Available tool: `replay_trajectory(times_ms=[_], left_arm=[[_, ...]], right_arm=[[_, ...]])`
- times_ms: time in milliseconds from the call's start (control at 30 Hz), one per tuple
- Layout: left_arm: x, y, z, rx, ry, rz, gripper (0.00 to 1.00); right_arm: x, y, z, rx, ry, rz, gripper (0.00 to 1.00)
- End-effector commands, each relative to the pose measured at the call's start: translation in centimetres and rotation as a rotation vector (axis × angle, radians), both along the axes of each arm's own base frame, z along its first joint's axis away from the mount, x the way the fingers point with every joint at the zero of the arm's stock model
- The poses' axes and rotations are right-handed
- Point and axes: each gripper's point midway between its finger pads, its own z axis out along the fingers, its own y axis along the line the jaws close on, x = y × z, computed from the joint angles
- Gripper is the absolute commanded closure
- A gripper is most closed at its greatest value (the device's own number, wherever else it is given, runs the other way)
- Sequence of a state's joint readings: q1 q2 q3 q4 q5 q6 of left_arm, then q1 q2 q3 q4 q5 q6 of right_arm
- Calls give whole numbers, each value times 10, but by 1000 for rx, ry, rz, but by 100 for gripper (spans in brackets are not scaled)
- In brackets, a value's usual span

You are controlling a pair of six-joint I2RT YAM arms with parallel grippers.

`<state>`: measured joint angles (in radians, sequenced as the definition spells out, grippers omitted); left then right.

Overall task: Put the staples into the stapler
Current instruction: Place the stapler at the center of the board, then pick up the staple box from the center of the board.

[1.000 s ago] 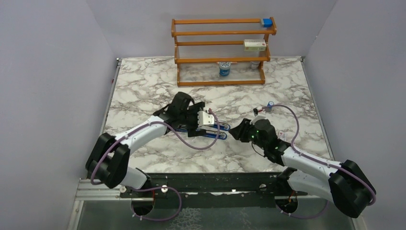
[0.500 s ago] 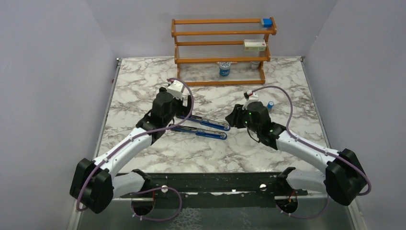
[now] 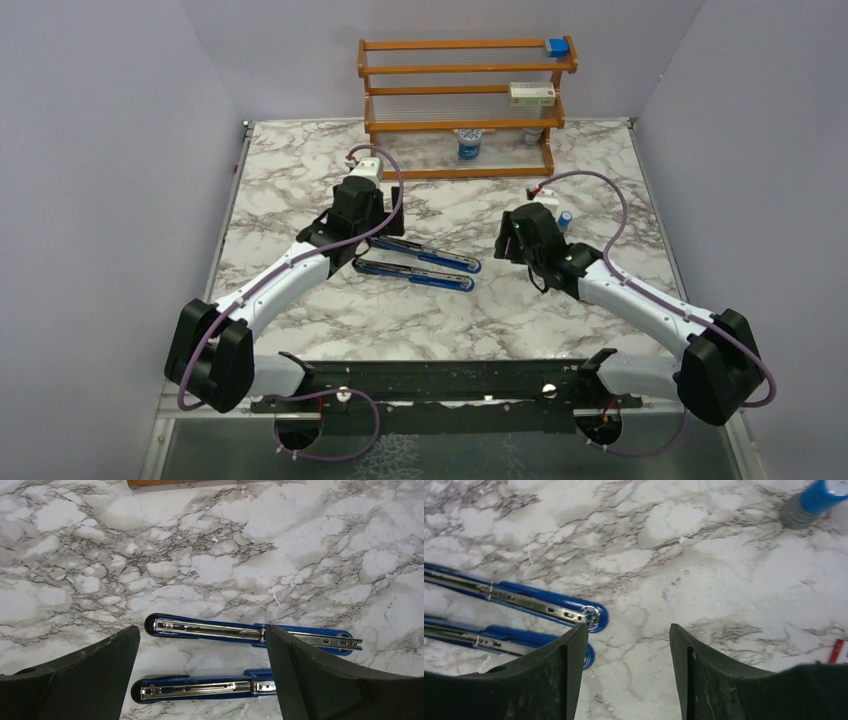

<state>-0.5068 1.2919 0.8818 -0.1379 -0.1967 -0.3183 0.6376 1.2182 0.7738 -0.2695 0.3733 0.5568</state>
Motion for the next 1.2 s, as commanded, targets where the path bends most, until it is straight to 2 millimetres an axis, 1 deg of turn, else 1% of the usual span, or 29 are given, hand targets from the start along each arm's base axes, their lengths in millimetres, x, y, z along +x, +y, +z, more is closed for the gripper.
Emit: replay_trajectory(times_ms=[0,67,167,267,400,433,500,600,667,833,933,1033,1167], left_arm=[[11,-13,8,-58,-2,-54,1],[13,-10,7,-25,2,-59,1],[16,-1,1,47,27,-52,1],[15,3,-3,81,41,-46,1],[12,-4,-2,52,39,-82,1],[12,-4,-1,50,39,-84,1],[12,-3,-2,57,40,-81,1],[12,-1,-2,66,39,-77,1],[12,-3,-2,61,42,-84,1],[11,-4,-1,58,43,-93,1],[11,-4,-3,62,46,-94,1],[11,-4,-5,64,53,-95,1],[10,-6,-7,62,62,-103,1]], right_arm=[[1,-51,13,-60,-10,-207,36],[3,-71,11,-38,5,-278,37],[4,-100,-1,11,66,-373,36],[3,-127,-14,58,104,-478,31],[-4,-151,-35,82,162,-566,28],[-6,-158,-40,72,176,-594,26],[-11,-173,-47,43,182,-654,22],[-14,-190,-53,15,169,-716,19],[-17,-198,-56,9,166,-746,16],[-23,-215,-69,24,168,-819,13],[-23,-221,-76,38,171,-834,12],[-23,-223,-86,55,198,-836,12],[-23,-217,-97,103,222,-818,12]])
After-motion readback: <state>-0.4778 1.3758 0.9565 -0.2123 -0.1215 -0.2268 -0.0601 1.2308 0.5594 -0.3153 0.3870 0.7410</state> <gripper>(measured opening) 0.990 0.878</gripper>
